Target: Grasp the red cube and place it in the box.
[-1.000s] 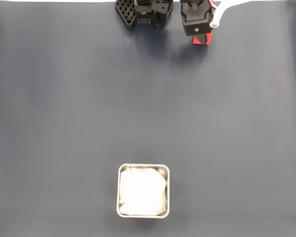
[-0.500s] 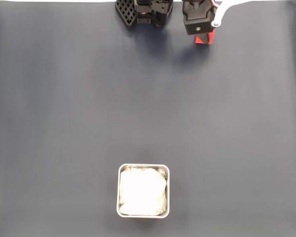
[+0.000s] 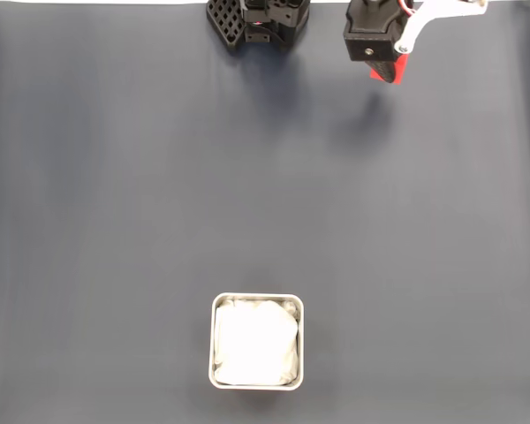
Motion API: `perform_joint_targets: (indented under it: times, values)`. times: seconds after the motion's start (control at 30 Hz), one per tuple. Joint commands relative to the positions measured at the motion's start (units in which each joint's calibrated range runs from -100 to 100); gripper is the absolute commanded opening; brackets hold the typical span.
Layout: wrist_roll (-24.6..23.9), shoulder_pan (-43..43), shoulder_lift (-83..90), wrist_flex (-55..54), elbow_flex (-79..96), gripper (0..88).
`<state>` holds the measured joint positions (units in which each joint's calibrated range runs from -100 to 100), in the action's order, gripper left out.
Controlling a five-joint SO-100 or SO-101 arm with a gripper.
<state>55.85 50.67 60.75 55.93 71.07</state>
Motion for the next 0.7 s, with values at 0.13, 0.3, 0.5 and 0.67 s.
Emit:
perform_joint_targets:
  times: [0.13, 0.3, 0.5, 0.67]
  values:
    - [-0.24, -5.50, -7.63, -0.93, -11.49, 0.0]
    - [-0.29, -8.55, -12.74, -1.25, -17.33, 0.0]
    - [-1.12, -11.96, -18.55, -1.66, -24.26, 0.0]
    - [-2.10, -17.22, -24.61, -1.66, -32.11, 0.0]
